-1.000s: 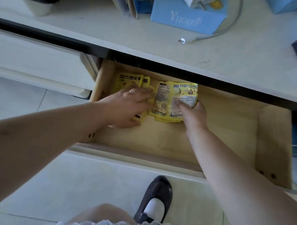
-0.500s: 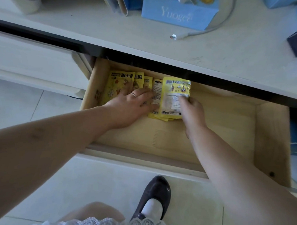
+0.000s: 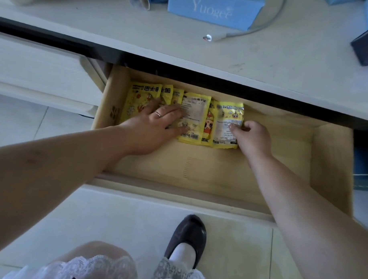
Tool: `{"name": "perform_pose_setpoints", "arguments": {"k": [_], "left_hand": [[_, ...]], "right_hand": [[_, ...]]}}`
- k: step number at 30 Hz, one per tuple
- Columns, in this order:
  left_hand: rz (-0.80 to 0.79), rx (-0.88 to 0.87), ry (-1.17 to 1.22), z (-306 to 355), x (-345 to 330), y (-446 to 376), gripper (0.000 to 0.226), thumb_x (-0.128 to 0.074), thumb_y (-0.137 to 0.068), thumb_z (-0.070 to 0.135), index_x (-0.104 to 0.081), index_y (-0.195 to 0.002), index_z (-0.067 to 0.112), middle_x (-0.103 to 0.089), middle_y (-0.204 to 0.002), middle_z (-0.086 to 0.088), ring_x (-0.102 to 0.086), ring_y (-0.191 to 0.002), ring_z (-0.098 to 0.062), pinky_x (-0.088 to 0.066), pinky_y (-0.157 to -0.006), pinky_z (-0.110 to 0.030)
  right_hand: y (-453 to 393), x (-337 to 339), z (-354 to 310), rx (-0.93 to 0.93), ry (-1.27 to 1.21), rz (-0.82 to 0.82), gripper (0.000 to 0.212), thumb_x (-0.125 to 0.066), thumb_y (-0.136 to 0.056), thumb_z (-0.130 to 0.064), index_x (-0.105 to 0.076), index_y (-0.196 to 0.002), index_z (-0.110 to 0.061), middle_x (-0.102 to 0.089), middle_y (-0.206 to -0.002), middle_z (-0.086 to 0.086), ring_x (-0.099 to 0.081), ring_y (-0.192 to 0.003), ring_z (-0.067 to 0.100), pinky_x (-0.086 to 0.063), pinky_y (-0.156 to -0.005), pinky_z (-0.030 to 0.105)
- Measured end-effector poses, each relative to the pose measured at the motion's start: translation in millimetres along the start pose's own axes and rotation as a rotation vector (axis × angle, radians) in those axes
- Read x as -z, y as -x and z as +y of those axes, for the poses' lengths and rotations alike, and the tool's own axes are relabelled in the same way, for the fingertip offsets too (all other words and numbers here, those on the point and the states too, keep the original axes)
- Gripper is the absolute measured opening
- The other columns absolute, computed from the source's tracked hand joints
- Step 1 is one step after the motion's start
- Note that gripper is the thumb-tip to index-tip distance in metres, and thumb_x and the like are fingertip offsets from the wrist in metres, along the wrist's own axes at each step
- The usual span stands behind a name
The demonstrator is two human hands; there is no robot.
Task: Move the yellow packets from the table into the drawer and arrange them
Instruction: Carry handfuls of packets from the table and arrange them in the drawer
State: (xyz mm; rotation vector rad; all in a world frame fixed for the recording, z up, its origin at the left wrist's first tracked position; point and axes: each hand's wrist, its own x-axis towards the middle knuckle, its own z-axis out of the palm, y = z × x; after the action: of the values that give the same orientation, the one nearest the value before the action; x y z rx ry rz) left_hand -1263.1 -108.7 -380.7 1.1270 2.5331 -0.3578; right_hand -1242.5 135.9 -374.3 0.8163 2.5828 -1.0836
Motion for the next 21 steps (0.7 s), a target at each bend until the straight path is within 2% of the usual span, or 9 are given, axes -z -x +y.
{"name": "perform_pose_setpoints", "arguments": {"k": [4,7,9,11,15,19,21], "left_hand": [[-0.019,-0.006,0.028,2.5,2.6,-2.5,0.063,-0.03,-0.098,0.019,0.001,-0.151,0.032,0.009,-0.16,-0.007,0.01,-0.148,-0.028,0.0,-0.117,-0.058],[0.03,0.024,0.09,5.0,4.3,-3.6,0.066,-0.038,-0.095,0.02,-0.006,-0.151,0.033,0.0,-0.16,-0.007,0.002,-0.148,-0.027,0.0,-0.118,-0.056],[0.06,0.048,0.166,7.9,6.6,-3.9,0.064,-0.041,-0.094,0.021,-0.014,-0.151,0.033,-0.007,-0.159,-0.007,-0.003,-0.148,-0.027,0.001,-0.117,-0.054],[0.098,0.085,0.272,13.1,12.3,-2.6,0.061,-0.044,-0.092,0.021,-0.024,-0.148,0.033,-0.015,-0.157,-0.007,-0.009,-0.147,-0.028,-0.002,-0.118,-0.053],[0.082,0.239,0.595,30.8,38.6,13.2,0.058,-0.051,-0.09,0.02,-0.035,-0.144,0.031,-0.026,-0.155,-0.002,-0.018,-0.145,-0.026,-0.014,-0.119,-0.049],[-0.001,0.325,0.911,56.4,87.9,42.5,0.05,-0.054,-0.091,0.018,-0.043,-0.14,0.027,-0.039,-0.148,-0.001,-0.037,-0.135,-0.022,-0.033,-0.111,-0.039],[-0.007,0.333,1.037,73.2,118.3,60.2,0.045,-0.055,-0.091,0.017,-0.049,-0.135,0.024,-0.05,-0.139,0.002,-0.046,-0.128,-0.017,-0.038,-0.105,-0.032]], "right_hand": [[-0.3,-7.7,-2.3,0.039,0.055,-0.003,0.024,-0.063,-0.088,-0.037,-0.061,-0.099,-0.016,-0.055,-0.077,-0.008,-0.053,-0.076,0.017,-0.039,-0.062,0.026],[-1.9,-9.2,-3.7,0.029,0.081,0.034,0.043,-0.064,-0.086,-0.041,-0.058,-0.119,-0.014,-0.057,-0.094,-0.006,-0.056,-0.088,0.015,-0.04,-0.071,0.026],[-4.7,-6.7,1.4,0.022,0.098,0.053,0.044,-0.065,-0.084,-0.043,-0.058,-0.118,-0.016,-0.064,-0.101,-0.003,-0.06,-0.091,0.019,-0.04,-0.07,0.026],[-3.8,-2.9,6.5,0.025,0.12,0.063,0.046,-0.066,-0.083,-0.046,-0.058,-0.118,-0.017,-0.065,-0.111,0.001,-0.059,-0.092,0.02,-0.042,-0.07,0.027],[22.5,15.7,5.5,-0.033,0.103,0.043,0.064,-0.064,-0.084,-0.047,-0.045,-0.136,-0.016,-0.051,-0.134,0.009,-0.055,-0.115,0.024,-0.047,-0.085,0.031],[78.1,56.6,-8.2,-0.045,-0.084,0.026,0.055,-0.065,-0.085,-0.04,-0.048,-0.133,-0.02,-0.05,-0.137,0.004,-0.051,-0.122,0.018,-0.039,-0.093,0.024],[110.7,82.7,-15.9,-0.073,-0.16,0.027,0.05,-0.065,-0.086,-0.038,-0.05,-0.13,-0.022,-0.053,-0.134,0.002,-0.05,-0.123,0.015,-0.04,-0.1,0.027]]}}
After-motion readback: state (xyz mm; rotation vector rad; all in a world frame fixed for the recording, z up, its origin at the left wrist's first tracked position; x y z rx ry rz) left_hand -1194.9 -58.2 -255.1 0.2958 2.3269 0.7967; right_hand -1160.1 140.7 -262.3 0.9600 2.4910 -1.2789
